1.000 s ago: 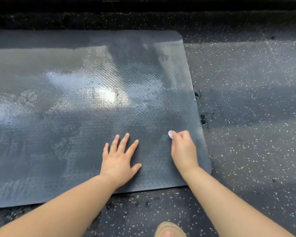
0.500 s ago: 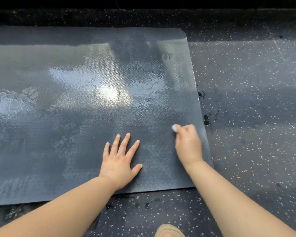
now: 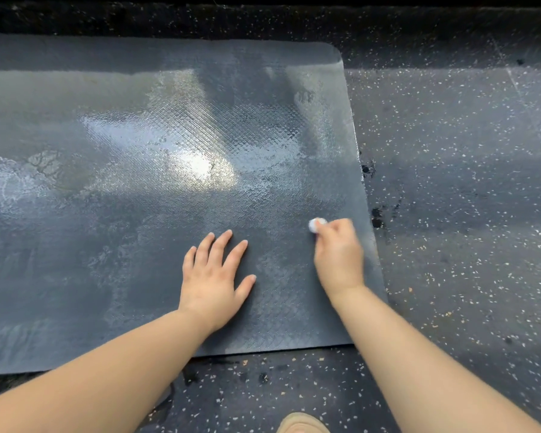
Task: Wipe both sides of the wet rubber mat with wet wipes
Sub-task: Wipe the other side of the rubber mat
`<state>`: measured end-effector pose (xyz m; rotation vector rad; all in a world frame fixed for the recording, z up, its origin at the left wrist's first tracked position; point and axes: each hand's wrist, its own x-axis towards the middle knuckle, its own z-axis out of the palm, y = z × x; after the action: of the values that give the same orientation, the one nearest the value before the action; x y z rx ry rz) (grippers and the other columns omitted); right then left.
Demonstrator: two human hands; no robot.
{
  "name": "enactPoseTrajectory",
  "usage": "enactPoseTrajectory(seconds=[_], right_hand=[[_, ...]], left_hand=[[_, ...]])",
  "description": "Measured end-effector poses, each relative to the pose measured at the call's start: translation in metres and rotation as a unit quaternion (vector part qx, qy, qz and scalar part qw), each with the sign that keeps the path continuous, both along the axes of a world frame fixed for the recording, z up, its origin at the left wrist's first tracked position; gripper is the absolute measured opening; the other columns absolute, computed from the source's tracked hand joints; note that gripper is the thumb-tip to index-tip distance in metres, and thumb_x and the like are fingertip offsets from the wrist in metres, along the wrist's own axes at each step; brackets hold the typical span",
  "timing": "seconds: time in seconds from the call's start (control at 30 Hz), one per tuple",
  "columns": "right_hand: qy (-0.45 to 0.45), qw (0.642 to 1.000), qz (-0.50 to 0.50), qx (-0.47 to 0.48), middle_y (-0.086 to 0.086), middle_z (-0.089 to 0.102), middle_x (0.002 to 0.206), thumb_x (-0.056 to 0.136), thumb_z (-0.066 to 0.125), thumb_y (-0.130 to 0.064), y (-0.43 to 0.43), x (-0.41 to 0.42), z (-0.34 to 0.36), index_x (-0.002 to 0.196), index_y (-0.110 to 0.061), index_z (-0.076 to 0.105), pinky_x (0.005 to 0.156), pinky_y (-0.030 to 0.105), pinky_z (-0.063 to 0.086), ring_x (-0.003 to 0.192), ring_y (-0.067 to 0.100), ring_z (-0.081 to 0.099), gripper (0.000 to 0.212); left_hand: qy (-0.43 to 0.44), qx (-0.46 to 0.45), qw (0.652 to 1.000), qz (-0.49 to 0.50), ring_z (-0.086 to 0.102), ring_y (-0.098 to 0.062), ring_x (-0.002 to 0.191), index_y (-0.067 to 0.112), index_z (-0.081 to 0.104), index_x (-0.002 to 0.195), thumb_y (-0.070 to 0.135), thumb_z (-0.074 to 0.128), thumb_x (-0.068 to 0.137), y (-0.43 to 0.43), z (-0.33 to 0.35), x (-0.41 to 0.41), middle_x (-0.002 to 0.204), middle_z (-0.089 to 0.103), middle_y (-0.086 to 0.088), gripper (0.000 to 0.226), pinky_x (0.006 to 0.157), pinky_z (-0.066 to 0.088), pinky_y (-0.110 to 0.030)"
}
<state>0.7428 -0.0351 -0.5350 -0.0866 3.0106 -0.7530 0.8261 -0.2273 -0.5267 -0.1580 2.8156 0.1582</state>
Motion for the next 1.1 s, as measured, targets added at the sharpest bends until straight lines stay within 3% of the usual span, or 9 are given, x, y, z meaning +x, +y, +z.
enactPoseTrajectory(seconds=[0.17, 0.27, 0.4, 0.5, 0.67, 0.8, 0.9, 1.0, 1.1], right_hand=[[0.017, 0.975, 0.219, -0.045, 0.0, 0.05, 0.077, 0.084, 0.064, -0.019, -0.018, 0.025, 0.005, 0.087, -0.022, 0.061, 0.063, 0.029, 0.042, 0.071, 0.022, 0.05, 0.005], [0.041, 0.994, 0.098, 0.007, -0.004, 0.05, 0.079, 0.086, 0.059, -0.028, 0.024, -0.024, 0.005, 0.086, -0.024, 0.068, 0.072, 0.032, 0.045, 0.073, 0.013, 0.046, 0.01], [0.047, 0.997, -0.053, -0.004, 0.015, 0.054, 0.087, 0.086, 0.062, -0.007, 0.041, -0.046, 0.01, 0.099, -0.008, 0.072, 0.074, 0.037, 0.047, 0.077, 0.033, 0.054, 0.016], [0.036, 0.999, 0.03, -0.026, 0.011, 0.054, 0.086, 0.087, 0.061, -0.006, 0.016, -0.012, 0.006, 0.099, -0.008, 0.069, 0.069, 0.032, 0.046, 0.071, 0.025, 0.051, 0.015], [0.022, 0.974, 0.226, -0.009, -0.003, 0.052, 0.083, 0.09, 0.044, -0.032, 0.018, 0.017, 0.003, 0.089, -0.02, 0.067, 0.069, 0.024, 0.038, 0.074, 0.015, 0.047, 0.025], [0.063, 0.974, 0.218, -0.002, 0.014, 0.058, 0.073, 0.073, 0.07, 0.005, 0.029, -0.036, 0.013, 0.087, -0.006, 0.074, 0.06, 0.029, 0.048, 0.061, 0.029, 0.055, 0.019], [0.084, 0.986, 0.142, -0.015, 0.013, 0.057, 0.077, 0.08, 0.068, 0.0, 0.023, -0.089, 0.01, 0.088, -0.007, 0.075, 0.069, 0.029, 0.042, 0.072, 0.03, 0.052, 0.013], [0.055, 0.997, 0.052, -0.011, -0.002, 0.049, 0.087, 0.089, 0.057, -0.01, 0.019, -0.125, 0.002, 0.103, -0.018, 0.071, 0.081, 0.027, 0.034, 0.087, 0.016, 0.039, 0.021], [0.06, 0.994, 0.089, 0.024, -0.003, 0.045, 0.086, 0.089, 0.056, -0.017, 0.019, -0.111, -0.002, 0.089, -0.009, 0.063, 0.071, 0.024, 0.028, 0.073, 0.004, 0.038, 0.01]], left_hand=[[0.015, 0.013, 1.0, 0.003, -0.008, -0.02, 0.145, 0.036, 0.007, 0.15, 0.056, 0.027, 0.094, 0.004, 0.001, -0.035, 0.159, -0.002, 0.005, 0.063, 0.116, -0.005, -0.041], [0.017, 0.009, 1.0, -0.011, -0.01, -0.021, 0.145, 0.035, 0.005, 0.15, 0.056, 0.025, 0.095, 0.005, 0.001, -0.058, 0.159, -0.004, 0.005, 0.062, 0.116, -0.007, -0.042], [0.033, 0.012, 0.999, -0.006, -0.006, -0.022, 0.145, 0.035, 0.009, 0.15, 0.055, 0.027, 0.095, 0.005, -0.002, -0.083, 0.159, 0.0, 0.003, 0.062, 0.116, -0.004, -0.043], [0.046, 0.022, 0.999, 0.011, -0.005, -0.022, 0.145, 0.035, 0.012, 0.15, 0.054, 0.028, 0.094, 0.007, -0.008, -0.094, 0.159, 0.002, 0.003, 0.061, 0.116, -0.004, -0.043], [0.027, -0.007, 1.0, -0.001, -0.015, -0.024, 0.144, 0.037, -0.002, 0.149, 0.06, 0.014, 0.092, 0.015, -0.024, -0.097, 0.159, -0.01, 0.003, 0.064, 0.113, -0.012, -0.047], [0.033, -0.035, 0.999, -0.015, -0.018, -0.026, 0.143, 0.035, -0.008, 0.149, 0.061, -0.001, 0.085, 0.014, -0.031, -0.094, 0.158, -0.013, 0.002, 0.069, 0.109, -0.018, -0.048], [0.009, -0.02, 1.0, -0.016, -0.021, -0.026, 0.142, 0.036, -0.011, 0.148, 0.063, -0.002, 0.083, 0.012, -0.03, -0.098, 0.157, -0.018, 0.003, 0.071, 0.109, -0.02, -0.048], [-0.015, -0.013, 1.0, -0.02, -0.024, -0.026, 0.141, 0.036, -0.016, 0.147, 0.064, -0.001, 0.083, 0.01, -0.029, -0.1, 0.156, -0.022, 0.003, 0.071, 0.109, -0.019, -0.05], [-0.019, -0.012, 0.999, -0.023, -0.024, -0.027, 0.141, 0.035, -0.017, 0.147, 0.064, 0.001, 0.085, 0.01, -0.028, -0.1, 0.156, -0.023, 0.002, 0.07, 0.109, -0.019, -0.05]])
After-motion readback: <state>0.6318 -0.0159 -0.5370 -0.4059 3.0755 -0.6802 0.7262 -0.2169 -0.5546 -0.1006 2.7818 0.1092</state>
